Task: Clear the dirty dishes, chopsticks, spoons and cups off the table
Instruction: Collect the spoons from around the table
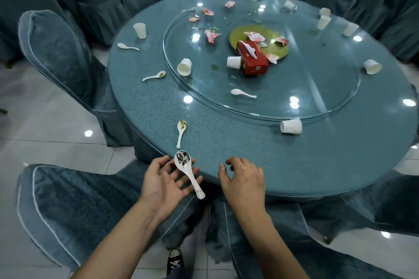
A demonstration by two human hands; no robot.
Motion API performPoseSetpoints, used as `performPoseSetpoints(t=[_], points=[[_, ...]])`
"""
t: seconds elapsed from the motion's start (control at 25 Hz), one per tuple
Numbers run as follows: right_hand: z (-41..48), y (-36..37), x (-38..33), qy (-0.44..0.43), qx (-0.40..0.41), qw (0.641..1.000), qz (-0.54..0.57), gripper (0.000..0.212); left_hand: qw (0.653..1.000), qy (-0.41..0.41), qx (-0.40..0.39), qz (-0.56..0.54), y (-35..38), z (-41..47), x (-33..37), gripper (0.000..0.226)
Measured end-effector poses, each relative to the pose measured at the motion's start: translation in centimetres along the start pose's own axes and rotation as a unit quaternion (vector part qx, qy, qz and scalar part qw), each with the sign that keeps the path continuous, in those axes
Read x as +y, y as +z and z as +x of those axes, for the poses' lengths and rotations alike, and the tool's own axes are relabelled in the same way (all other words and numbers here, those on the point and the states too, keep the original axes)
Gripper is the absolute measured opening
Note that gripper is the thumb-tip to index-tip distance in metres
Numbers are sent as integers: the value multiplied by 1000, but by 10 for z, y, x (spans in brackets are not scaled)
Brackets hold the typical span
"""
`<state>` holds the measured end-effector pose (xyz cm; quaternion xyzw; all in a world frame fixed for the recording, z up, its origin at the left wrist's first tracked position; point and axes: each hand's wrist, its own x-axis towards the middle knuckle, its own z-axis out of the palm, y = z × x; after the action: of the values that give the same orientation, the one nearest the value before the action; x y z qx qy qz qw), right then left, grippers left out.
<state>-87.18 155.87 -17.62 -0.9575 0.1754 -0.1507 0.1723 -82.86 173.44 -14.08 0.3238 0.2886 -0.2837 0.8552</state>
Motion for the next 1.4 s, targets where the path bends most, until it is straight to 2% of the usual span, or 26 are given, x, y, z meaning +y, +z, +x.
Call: performPoseSetpoints(t=[0.16, 0.52, 0.88, 1.0, 1.12, 1.4], points=[[10, 12, -28, 12, 2, 1000, -11, 22, 1000, -7, -9, 2, -10, 3, 31, 45], [43, 41, -76, 6, -74, 997, -18, 29, 1000, 5, -5, -7, -22, 18, 84, 45], [115, 99, -78, -8, -162, 986, -25, 32, 999, 10, 29, -40, -10, 68, 108, 44], [137, 124, -78, -12, -203, 979, -18, 32, 998, 6, 42, -51, -7, 89, 116, 51], [150, 147, -77, -17, -216, 976, -11, 31, 997, 0, 47, -58, -7, 106, 122, 61], [167, 193, -85, 1, -252, 967, -39, 41, 994, -7, 77, -77, -17, 137, 128, 61]])
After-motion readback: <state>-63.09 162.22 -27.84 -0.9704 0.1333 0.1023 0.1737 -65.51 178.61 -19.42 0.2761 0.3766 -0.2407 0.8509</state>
